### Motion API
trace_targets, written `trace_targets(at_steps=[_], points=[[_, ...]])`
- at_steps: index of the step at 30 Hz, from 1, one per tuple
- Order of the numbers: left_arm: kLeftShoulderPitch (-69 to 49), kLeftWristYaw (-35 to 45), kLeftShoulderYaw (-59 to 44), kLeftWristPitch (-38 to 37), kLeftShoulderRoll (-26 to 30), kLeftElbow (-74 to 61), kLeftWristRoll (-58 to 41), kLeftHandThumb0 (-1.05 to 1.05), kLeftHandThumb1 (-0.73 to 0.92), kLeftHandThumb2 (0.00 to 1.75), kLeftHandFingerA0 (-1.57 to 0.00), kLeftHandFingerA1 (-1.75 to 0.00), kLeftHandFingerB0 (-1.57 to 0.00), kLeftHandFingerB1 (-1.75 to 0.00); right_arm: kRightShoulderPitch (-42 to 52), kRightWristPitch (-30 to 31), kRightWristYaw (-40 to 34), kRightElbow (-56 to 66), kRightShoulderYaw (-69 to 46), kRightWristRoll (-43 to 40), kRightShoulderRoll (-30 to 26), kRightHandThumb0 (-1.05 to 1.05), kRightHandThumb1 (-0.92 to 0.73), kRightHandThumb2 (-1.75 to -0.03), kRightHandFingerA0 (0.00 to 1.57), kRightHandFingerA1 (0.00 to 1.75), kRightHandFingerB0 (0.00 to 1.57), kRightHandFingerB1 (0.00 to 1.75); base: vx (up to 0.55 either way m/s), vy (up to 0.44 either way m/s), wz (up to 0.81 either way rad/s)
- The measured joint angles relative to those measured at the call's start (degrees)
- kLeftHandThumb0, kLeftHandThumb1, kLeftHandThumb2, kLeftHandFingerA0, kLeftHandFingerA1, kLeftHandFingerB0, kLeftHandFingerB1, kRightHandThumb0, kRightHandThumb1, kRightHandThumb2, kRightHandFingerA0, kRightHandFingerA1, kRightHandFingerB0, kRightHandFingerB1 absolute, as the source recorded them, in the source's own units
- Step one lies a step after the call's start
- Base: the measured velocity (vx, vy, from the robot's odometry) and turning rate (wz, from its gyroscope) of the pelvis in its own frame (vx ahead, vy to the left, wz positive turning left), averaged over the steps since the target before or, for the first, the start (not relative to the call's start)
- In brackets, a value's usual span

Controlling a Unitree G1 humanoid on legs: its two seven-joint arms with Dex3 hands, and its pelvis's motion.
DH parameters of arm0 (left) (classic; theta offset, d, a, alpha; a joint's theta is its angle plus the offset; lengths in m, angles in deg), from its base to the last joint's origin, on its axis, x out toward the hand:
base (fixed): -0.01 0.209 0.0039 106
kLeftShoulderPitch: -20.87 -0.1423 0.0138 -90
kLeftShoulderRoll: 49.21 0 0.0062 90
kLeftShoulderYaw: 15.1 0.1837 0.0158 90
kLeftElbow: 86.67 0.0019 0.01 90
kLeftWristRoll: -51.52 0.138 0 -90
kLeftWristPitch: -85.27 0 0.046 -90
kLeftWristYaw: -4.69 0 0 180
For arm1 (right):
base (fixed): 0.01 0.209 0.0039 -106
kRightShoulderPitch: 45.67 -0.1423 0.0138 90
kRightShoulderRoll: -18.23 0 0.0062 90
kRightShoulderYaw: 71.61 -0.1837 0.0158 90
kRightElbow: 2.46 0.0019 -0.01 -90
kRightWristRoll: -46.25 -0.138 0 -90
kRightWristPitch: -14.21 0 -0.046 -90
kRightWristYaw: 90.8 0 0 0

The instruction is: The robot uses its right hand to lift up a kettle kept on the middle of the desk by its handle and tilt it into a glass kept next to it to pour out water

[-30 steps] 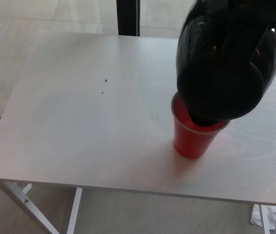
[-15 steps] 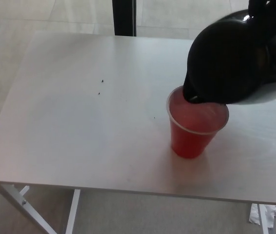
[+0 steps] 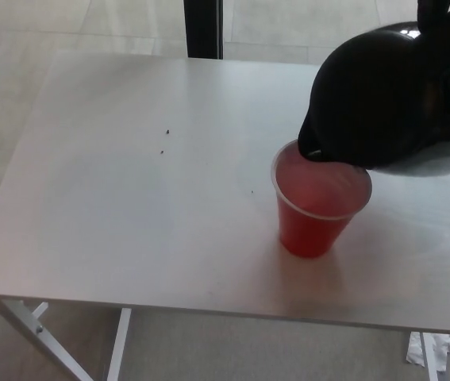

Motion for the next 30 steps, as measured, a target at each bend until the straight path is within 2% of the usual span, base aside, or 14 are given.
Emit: trace_targets(at_steps=[2,3,4,8,9,11,12,14,15,18,24,26,29,30], points=[[0.0,0.0,0.0,0.0,-0.1,0.0,0.0,-1.05,0.52,1.24,-1.08,-1.1,-0.69,-1.47,1.3,2.5,0.8,2.0,-0.9,-0.3,0.7,-0.13,-0.59,-0.92,0.83,1.75,0.68,1.6,0.0,0.0,0.0],[0.0,0.0,0.0,0.0,-0.1,0.0,0.0,-1.05,0.51,1.29,-1.16,-0.99,-0.68,-1.51,1.8,3.4,1.1,2.6,-1.2,-0.4,1.0,-0.15,-0.59,-0.89,0.83,1.7,0.73,1.46,0.0,0.0,0.0],[0.0,0.0,0.0,0.0,-0.1,0.0,0.0,-1.05,0.52,1.23,-1.14,-1.04,-0.71,-1.48,2.2,4.4,1.4,3.2,-1.5,-0.5,1.2,-0.17,-0.61,-0.87,0.9,1.35,0.82,0.81,0.0,0.0,0.0],[0.0,0.0,0.0,0.0,-0.2,0.0,0.0,-1.05,0.52,1.23,-1.14,-1.04,-0.71,-1.48,4.6,8.1,2.6,5.5,-2.8,-1.0,2.3,-0.17,-0.61,-0.87,0.9,1.35,0.82,0.81,0.0,0.0,0.0],[0.0,0.0,0.0,0.0,-0.3,0.0,0.0,-1.05,0.52,1.23,-1.1,-1.08,-0.71,-1.48,4.9,8.4,2.7,5.7,-2.9,-1.0,2.4,-0.15,-0.59,-0.92,0.87,1.75,0.71,1.59,0.0,0.0,0.0],[0.0,0.0,0.0,0.0,-0.3,0.1,0.0,-1.05,0.69,0.95,-1.1,-1.06,-0.73,-1.42,6.4,10.8,3.5,6.7,-3.7,-1.1,2.8,-0.23,-0.48,-1.16,1.22,1.4,1.05,1.3,0.0,0.0,0.0],[0.0,0.0,0.0,0.0,-0.3,0.1,0.0,-1.05,0.52,1.29,-1.19,-0.99,-0.66,-1.52,7.0,11.7,3.8,7.2,-4.2,-1.1,3.0,-0.19,-0.5,-1.15,0.92,1.75,0.74,1.65,0.0,0.0,0.0],[0.0,0.0,0.0,0.0,-0.4,0.1,0.0,-1.05,0.51,1.29,-1.16,-1.01,-0.68,-1.55,8.3,13.4,4.3,8.1,-4.9,-1.1,3.3,-0.21,-0.48,-1.14,1.21,1.39,0.96,1.22,0.0,0.0,0.0],[0.0,0.0,0.0,0.0,-0.4,0.1,0.0,-1.05,0.51,1.3,-1.18,-1.01,-0.66,-1.53,9.1,14.7,4.6,8.7,-5.4,-1.1,3.5,-0.14,-0.47,-1.21,0.94,1.71,0.82,1.51,0.0,0.0,0.0],[0.0,0.0,0.0,0.0,-0.5,0.1,0.0,-1.05,0.54,1.23,-1.12,-1.07,-0.67,-1.5,11.6,17.7,5.3,10.0,-7.1,-1.8,4.7,-0.18,-0.47,-1.2,0.93,1.7,0.79,1.59,0.0,0.0,0.0],[-0.1,0.0,0.0,0.0,-0.5,0.1,0.0,-1.05,0.71,0.96,-1.11,-1.05,-0.71,-1.45,15.0,22.4,5.8,12.1,-10.6,-4.5,7.3,-0.24,-0.62,-0.72,0.91,1.54,0.83,0.88,0.0,0.0,0.0],[-0.2,0.0,0.0,0.0,-0.5,0.2,0.0,-1.05,0.53,1.24,-1.1,-1.09,-0.67,-1.5,16.3,23.8,5.9,12.7,-12.1,-5.9,8.5,-0.23,-0.7,-0.65,0.9,1.75,0.76,1.57,0.0,0.0,0.0],[-0.4,0.0,0.0,0.0,-0.5,0.2,0.0,-1.05,0.71,0.95,-1.09,-1.07,-0.69,-1.45,17.8,24.7,5.8,12.5,-14.9,-8.4,10.7,-0.3,-0.63,-0.69,0.96,1.75,0.81,1.67,0.0,0.0,0.0],[-0.4,0.0,0.0,0.0,-0.5,0.2,0.0,-1.05,0.71,0.96,-1.1,-1.07,-0.71,-1.45,18.1,25.0,5.7,12.5,-15.6,-9.1,11.5,-0.24,-0.43,-1.18,0.97,1.75,0.78,1.62,0.0,0.0,0.0]])
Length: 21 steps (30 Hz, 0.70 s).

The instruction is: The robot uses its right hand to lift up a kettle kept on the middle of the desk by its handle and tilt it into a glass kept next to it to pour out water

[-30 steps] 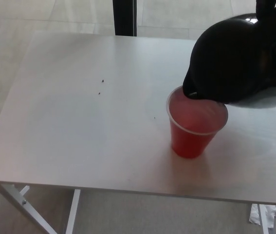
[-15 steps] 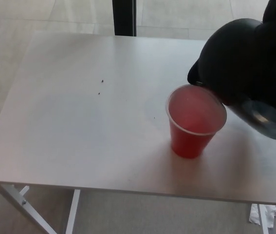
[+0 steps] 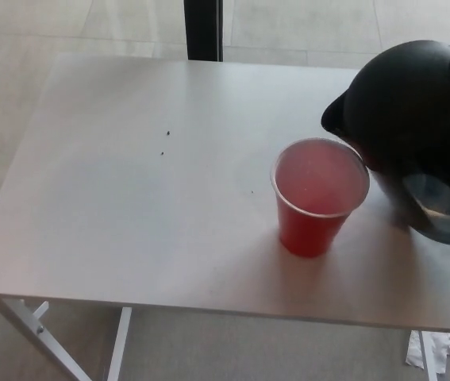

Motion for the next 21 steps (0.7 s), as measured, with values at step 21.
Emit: trace_targets(at_steps=[21], points=[[-0.5,0.0,-0.1,0.0,0.0,0.0,0.0,-1.05,0.53,1.23,-1.11,-1.08,-0.68,-1.5,7.2,15.3,-1.2,0.2,-16.3,-12.7,16.6,-0.17,-0.48,-1.16,1.25,1.44,1.02,1.29,0.0,0.0,0.0]])
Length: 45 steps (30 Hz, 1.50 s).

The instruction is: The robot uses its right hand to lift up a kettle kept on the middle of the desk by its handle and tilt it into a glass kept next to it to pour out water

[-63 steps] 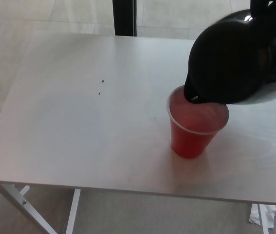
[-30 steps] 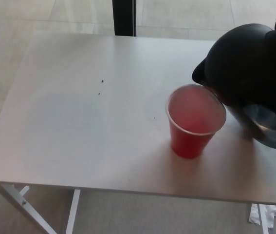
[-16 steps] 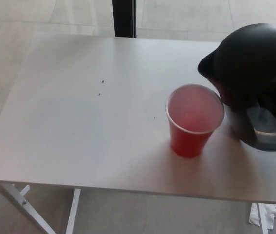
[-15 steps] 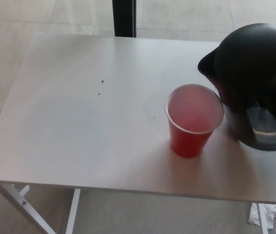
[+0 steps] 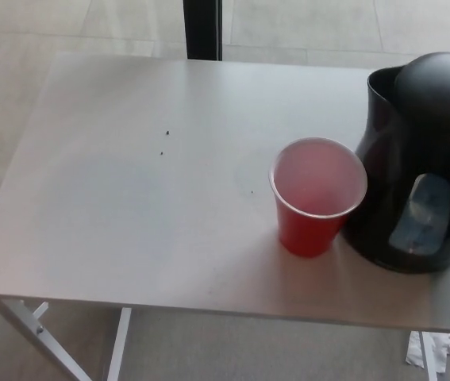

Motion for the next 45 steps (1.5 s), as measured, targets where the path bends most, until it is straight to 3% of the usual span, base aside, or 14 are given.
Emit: trace_targets(at_steps=[4,5,11,12,15,16,21,22,23,31,35,36,39,45], points=[[-0.3,0.0,-0.1,0.0,0.0,0.0,0.0,-1.05,0.54,1.22,-1.14,-1.07,-0.7,-1.48,0.7,1.9,0.1,-0.8,-0.6,-2.3,-0.5,-0.13,-0.59,-1.11,0.94,1.72,0.9,0.98,0.0,0.0,0.0],[-0.5,0.1,-0.3,0.0,0.0,0.0,-0.1,-1.05,0.53,1.24,-1.14,-1.05,-0.7,-1.5,1.3,2.2,0.4,-1.6,-0.4,-3.2,-1.3,-0.33,-0.7,-0.68,0.87,1.59,0.76,0.58,0.0,0.0,0.0],[-0.9,0.1,-0.7,0.0,0.0,0.1,-0.3,-1.05,0.53,1.23,-1.13,-1.05,-0.67,-1.52,4.6,3.5,4.5,-3.3,2.2,-6.7,-7.3,-0.67,-0.68,-0.61,0.66,0.67,0.27,0.3,0.0,0.0,0.0],[-0.9,0.2,-0.7,0.0,0.0,0.1,-0.3,-1.05,0.51,1.24,-1.12,-1.06,-0.66,-1.53,5.2,3.7,5.3,-3.4,2.8,-7.1,-8.2,-0.77,-0.48,-0.9,0.03,0.42,0.02,0.27,0.0,0.0,0.0],[-1.0,0.3,-0.7,0.0,0.0,0.1,-0.3,-1.05,0.53,1.24,-1.1,-1.09,-0.66,-1.52,6.8,3.6,8.0,-4.4,4.6,-8.5,-10.8,-0.78,-0.58,-0.59,0.38,1.31,0.06,0.25,0.0,0.0,0.0],[-1.0,0.3,-0.7,0.0,0.0,0.2,-0.4,-1.05,0.53,1.23,-1.14,-1.06,-0.69,-1.51,7.2,3.6,8.7,-4.6,5.0,-8.9,-11.5,-0.81,-0.44,-0.85,0.41,0.66,0.04,0.22,0.0,0.0,0.0],[-1.0,0.5,-1.0,0.0,0.0,0.2,-0.8,-1.05,0.51,1.24,-1.14,-1.05,-0.67,-1.54,7.8,1.6,12.9,-5.3,6.7,-12.1,-15.1,-0.87,-0.5,-0.91,0.1,0.14,0.02,0.09,0.0,0.0,0.0],[-1.0,0.5,-1.1,0.0,0.0,0.1,-0.9,-1.05,0.5,1.25,-1.15,-1.02,-0.66,-1.54,7.8,1.0,13.6,-5.4,7.0,-12.7,-15.6,-0.86,-0.5,-0.9,0.1,0.21,0.0,0.1,0.0,0.0,0.0],[-1.1,0.5,-1.2,0.0,0.0,0.2,-1.0,-1.05,0.51,1.29,-1.15,-1.01,-0.66,-1.56,7.8,0.4,14.3,-5.5,7.2,-13.4,-16.2,-0.97,-0.47,-0.85,0.34,0.99,0.0,0.01,0.0,0.0,0.0],[-1.2,0.6,-1.1,0.0,0.0,0.6,-1.1,-1.05,0.55,1.23,-1.1,-1.1,-0.67,-1.51,7.8,-1.3,17.0,-3.3,6.5,-18.4,-17.1,-0.95,-0.51,-0.62,0.64,1.75,0.0,0.0,0.0,0.0,0.0],[-1.2,0.6,-1.0,-0.1,0.0,0.6,-1.1,-1.05,0.54,1.23,-1.13,-1.08,-0.66,-1.51,8.2,-1.6,17.2,-3.0,4.1,-20.3,-17.7,-0.95,-0.55,-0.56,0.11,0.74,0.0,0.0,0.0,0.0,0.0],[-1.3,0.5,-1.0,-0.1,0.0,0.7,-1.1,-1.05,0.53,1.24,-1.07,-1.12,-0.65,-1.53,8.7,-1.6,17.2,-2.9,3.0,-20.8,-18.2,-0.93,-0.52,-0.96,0.0,0.0,0.0,0.09,0.0,0.0,0.0],[-1.3,0.5,-1.0,-0.1,0.0,0.7,-1.1,-1.05,0.53,1.24,-1.07,-1.12,-0.65,-1.53,10.7,-1.6,17.4,-3.0,0.1,-22.3,-19.4,-1.02,-0.56,-0.58,0.0,0.0,0.0,0.0,0.0,0.0,0.0],[-1.4,0.5,-0.8,-0.2,-0.1,0.5,-1.2,-1.05,0.51,1.3,-1.17,-1.02,-0.65,-1.56,17.4,-2.4,18.7,-4.7,-6.3,-24.8,-22.2,-1.05,-0.58,-1.01,0.0,0.21,0.0,0.18,0.0,0.0,0.0]])
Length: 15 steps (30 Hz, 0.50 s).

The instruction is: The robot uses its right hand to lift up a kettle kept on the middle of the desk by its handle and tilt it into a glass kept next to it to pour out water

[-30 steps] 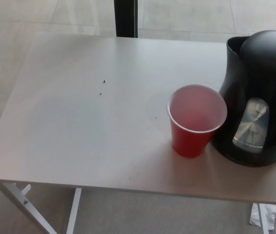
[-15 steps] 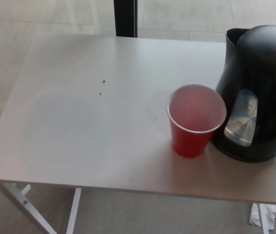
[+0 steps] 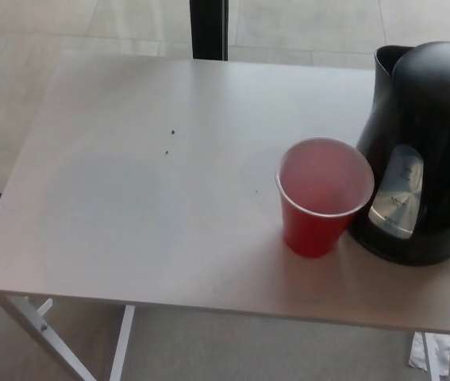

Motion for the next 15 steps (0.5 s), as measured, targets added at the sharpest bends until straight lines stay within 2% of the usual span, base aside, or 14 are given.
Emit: trace_targets(at_steps=[1,2,3,4,6,7,8,9,10,11,12,13,14,15], points=[[-0.1,-0.1,0.0,0.0,0.0,0.0,0.0,-1.05,0.56,1.22,-1.08,-1.12,-0.65,-1.51,1.9,-0.2,0.5,-0.2,-1.4,-0.6,-0.5,-1.05,-0.59,-1.02,0.0,0.24,0.0,0.2,0.0,0.0,0.0],[-0.1,-0.1,-0.1,0.0,0.0,0.4,0.0,-1.05,0.56,1.22,-1.08,-1.12,-0.65,-1.51,3.9,-0.3,1.1,-0.2,-2.9,-1.2,-0.9,-1.05,-0.59,-1.02,0.0,0.24,0.0,0.2,0.0,0.0,0.0],[-0.1,-0.1,-0.2,0.0,0.0,0.8,-0.1,-1.05,0.54,1.25,-1.09,-1.12,-0.67,-1.53,5.8,-0.3,1.6,0.1,-4.2,-1.9,-1.2,-1.04,-0.55,-0.93,0.05,0.48,0.0,0.0,0.0,0.0,0.0],[-0.2,-0.2,-0.3,0.0,0.0,1.3,-0.1,-1.05,0.54,1.24,-1.14,-1.07,-0.68,-1.51,7.7,-0.4,2.2,0.3,-5.5,-2.5,-1.4,-0.99,-0.56,-0.61,0.0,0.0,0.0,0.06,0.0,0.0,0.0],[-0.2,-0.1,-0.3,0.0,0.0,1.4,-0.1,-1.05,0.54,1.24,-1.14,-1.07,-0.68,-1.51,10.2,-1.8,2.3,-0.1,-7.3,-2.9,-1.3,-0.99,-0.56,-0.61,0.0,0.0,0.0,0.06,0.0,0.0,0.0],[-0.2,-0.1,-0.3,0.0,0.0,1.4,-0.1,-1.05,0.73,0.96,-1.06,-1.11,-0.65,-1.51,11.4,-2.4,2.4,-0.7,-8.2,-3.1,-1.3,-0.86,-0.48,-0.9,0.0,0.0,0.0,0.22,0.0,0.0,0.0],[-0.2,-0.1,-0.3,0.0,0.0,1.4,-0.1,-1.05,0.73,0.96,-1.06,-1.11,-0.65,-1.51,13.0,-3.3,3.0,-1.7,-9.7,-3.8,-1.2,-0.86,-0.48,-0.9,0.0,0.0,0.0,0.22,0.0,0.0,0.0],[-0.3,-0.1,-0.3,0.0,0.0,1.4,-0.1,-1.05,0.72,0.96,-1.13,-1.04,-0.69,-1.47,14.2,-3.9,3.5,-2.6,-11.0,-4.3,-1.2,-0.97,-0.57,-0.88,0.15,0.4,0.04,0.21,0.0,0.0,0.0],[-0.3,-0.1,-0.3,-0.1,0.0,1.5,-0.1,-1.05,0.53,1.26,-1.14,-1.06,-0.66,-1.55,15.3,-4.8,4.2,-4.2,-12.7,-5.1,-1.2,-0.86,-0.58,-0.59,0.6,0.55,0.11,0.38,0.0,0.0,0.0],[-0.2,-0.1,-0.3,-0.1,0.0,1.5,-0.1,-1.05,0.57,1.3,-1.14,-1.08,-0.67,-1.51,16.0,-5.2,4.6,-5.5,-14.0,-5.6,-1.2,-0.66,-0.46,-0.76,0.91,0.82,0.21,0.48,0.0,0.0,0.0],[-0.3,-0.1,-0.3,-0.1,-0.1,1.5,-0.1,-1.05,0.57,1.3,-1.14,-1.08,-0.67,-1.51,16.9,-5.5,4.9,-7.3,-16.1,-6.4,-1.2,-0.66,-0.46,-0.76,0.91,0.82,0.21,0.48,0.0,0.0,0.0],[-0.3,-0.1,-0.3,-0.1,-0.1,1.4,-0.1,-1.05,0.75,0.97,-1.1,-1.1,-0.68,-1.5,17.3,-5.6,4.9,-8.8,-17.8,-6.9,-1.2,-0.67,-0.45,-0.74,0.97,1.06,0.25,0.47,0.0,0.0,0.0],[-0.4,-0.1,-0.3,-0.1,-0.1,1.4,-0.1,-1.05,0.57,1.3,-1.14,-1.07,-0.66,-1.51,17.4,-5.5,4.7,-9.9,-19.3,-7.3,-1.3,-0.57,-0.51,-0.56,0.92,1.1,0.3,0.39,0.0,0.0,0.0],[-0.4,-0.1,-0.3,-0.1,-0.2,1.3,-0.1,-1.05,0.57,1.3,-1.13,-1.08,-0.68,-1.52,17.3,-5.5,4.2,-11.9,-21.6,-8.0,-1.3,-0.66,-0.52,-0.56,0.36,0.45,0.23,0.36,0.0,0.0,0.0]])
